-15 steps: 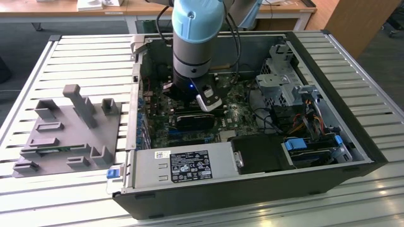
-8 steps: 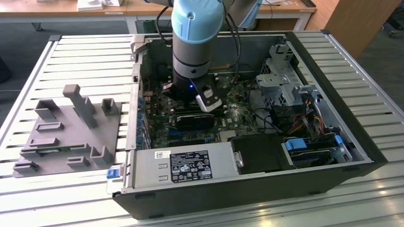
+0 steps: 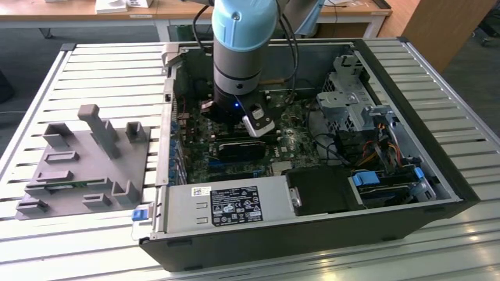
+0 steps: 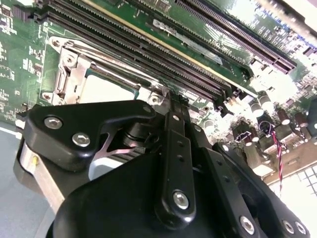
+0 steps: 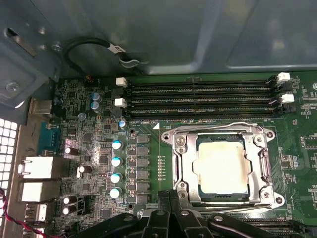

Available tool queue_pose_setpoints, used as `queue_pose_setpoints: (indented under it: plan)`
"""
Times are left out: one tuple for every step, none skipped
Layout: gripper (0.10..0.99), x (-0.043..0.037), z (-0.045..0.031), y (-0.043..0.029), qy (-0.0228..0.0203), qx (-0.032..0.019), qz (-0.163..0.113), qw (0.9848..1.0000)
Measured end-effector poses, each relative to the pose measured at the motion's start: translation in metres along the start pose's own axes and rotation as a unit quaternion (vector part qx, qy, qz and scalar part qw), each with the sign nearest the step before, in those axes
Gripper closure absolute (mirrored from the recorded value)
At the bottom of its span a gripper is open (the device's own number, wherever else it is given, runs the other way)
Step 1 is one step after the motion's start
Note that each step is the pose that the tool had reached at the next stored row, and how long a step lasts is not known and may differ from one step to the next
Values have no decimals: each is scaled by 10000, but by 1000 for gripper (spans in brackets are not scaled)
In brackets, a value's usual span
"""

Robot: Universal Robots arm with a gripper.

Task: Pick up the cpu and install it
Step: 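Install the second cpu locking lever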

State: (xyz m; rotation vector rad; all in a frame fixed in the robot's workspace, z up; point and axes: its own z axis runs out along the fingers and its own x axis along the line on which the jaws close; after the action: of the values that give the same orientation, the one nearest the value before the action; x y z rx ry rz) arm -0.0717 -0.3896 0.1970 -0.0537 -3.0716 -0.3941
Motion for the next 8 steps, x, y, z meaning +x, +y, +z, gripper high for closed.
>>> queue_pose_setpoints:
  plan:
    - [980, 0, -2, 1, 0, 1, 1, 10000]
    - [980, 2, -13, 3, 1, 3, 1, 10000]
    - [980, 2, -26, 7, 1, 1, 1, 10000]
    - [980, 3, -44, 12, 0, -2, 1, 10000]
    - [980, 5, -64, 17, 1, -12, 1, 10000]
    - [980, 5, -82, 21, 2, -28, 1, 10000]
    - [980, 6, -93, 24, 2, -39, 0, 10000]
    - [980, 7, -104, 27, 2, -41, -1, 10000]
